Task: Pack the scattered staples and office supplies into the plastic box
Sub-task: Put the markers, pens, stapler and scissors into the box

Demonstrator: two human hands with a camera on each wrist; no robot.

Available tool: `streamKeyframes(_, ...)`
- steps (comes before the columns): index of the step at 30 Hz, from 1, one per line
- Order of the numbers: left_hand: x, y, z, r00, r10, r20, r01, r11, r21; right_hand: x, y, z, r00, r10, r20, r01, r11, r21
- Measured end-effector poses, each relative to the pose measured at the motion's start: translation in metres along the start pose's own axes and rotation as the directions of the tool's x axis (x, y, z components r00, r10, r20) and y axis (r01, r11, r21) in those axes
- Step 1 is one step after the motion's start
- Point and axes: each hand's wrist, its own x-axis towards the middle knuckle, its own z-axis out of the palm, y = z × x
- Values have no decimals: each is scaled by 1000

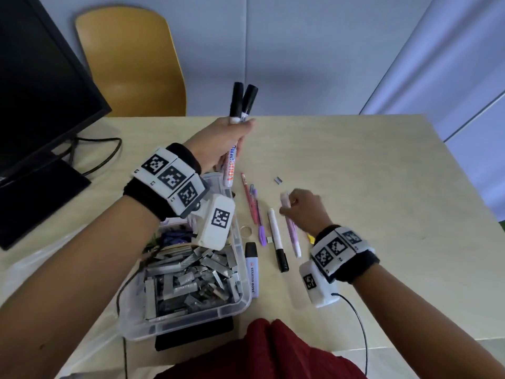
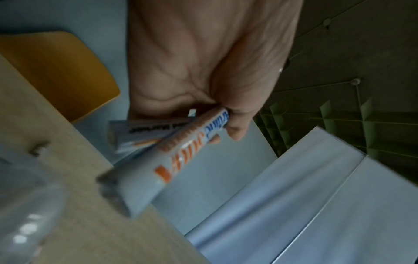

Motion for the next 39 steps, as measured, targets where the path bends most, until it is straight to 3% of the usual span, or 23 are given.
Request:
streamKeyframes(2, -9, -4, -11, 1000, 5, -24, -3, 994, 112, -1, -24, -19, 991, -73, -115, 95, 975, 199)
streamKeyframes(5, -20, -14, -28, 999, 33, -33, -27, 986, 165, -8, -66, -43, 955, -167, -244, 270, 831, 486)
streamKeyframes(9, -27, -31, -47, 1000, 17, -20, -17, 1000, -10, -17, -108, -47, 910, -303, -284, 415, 692, 590)
streamKeyframes(12, -33, -43, -53, 999, -26, 31, 29, 994, -101, -20, -122, -33, 892, -363, -270, 451, 747, 487)
streamKeyframes(15, -37, -55, -49, 997, -66, 30, 67, 996, -65, -17, -127, -15, 877, -418, -236, 474, 834, 283)
streamKeyframes(21, -32, -76, -35, 990, -138, -15, 135, 984, -118, -6, -123, 12, 886, -447, -126, 457, 887, 64)
streamKeyframes(24, -27, -80, -31, 988, -134, -81, 136, 990, 28, -1, -119, 17, 901, -427, -73, 426, 904, -29)
streamKeyframes(27, -21, -79, -30, 978, -94, -184, 157, 917, 367, 0, -117, 20, 910, -409, -64, 405, 912, -68)
streamKeyframes(33, -14, -80, -36, 965, -86, -249, 203, 847, 491, 5, -121, 28, 911, -405, 76, 408, 859, -310)
streamKeyframes(39, -19, -81, -38, 970, -113, -215, 218, 800, 559, 7, -128, 34, 901, -423, 96, 422, 804, -420)
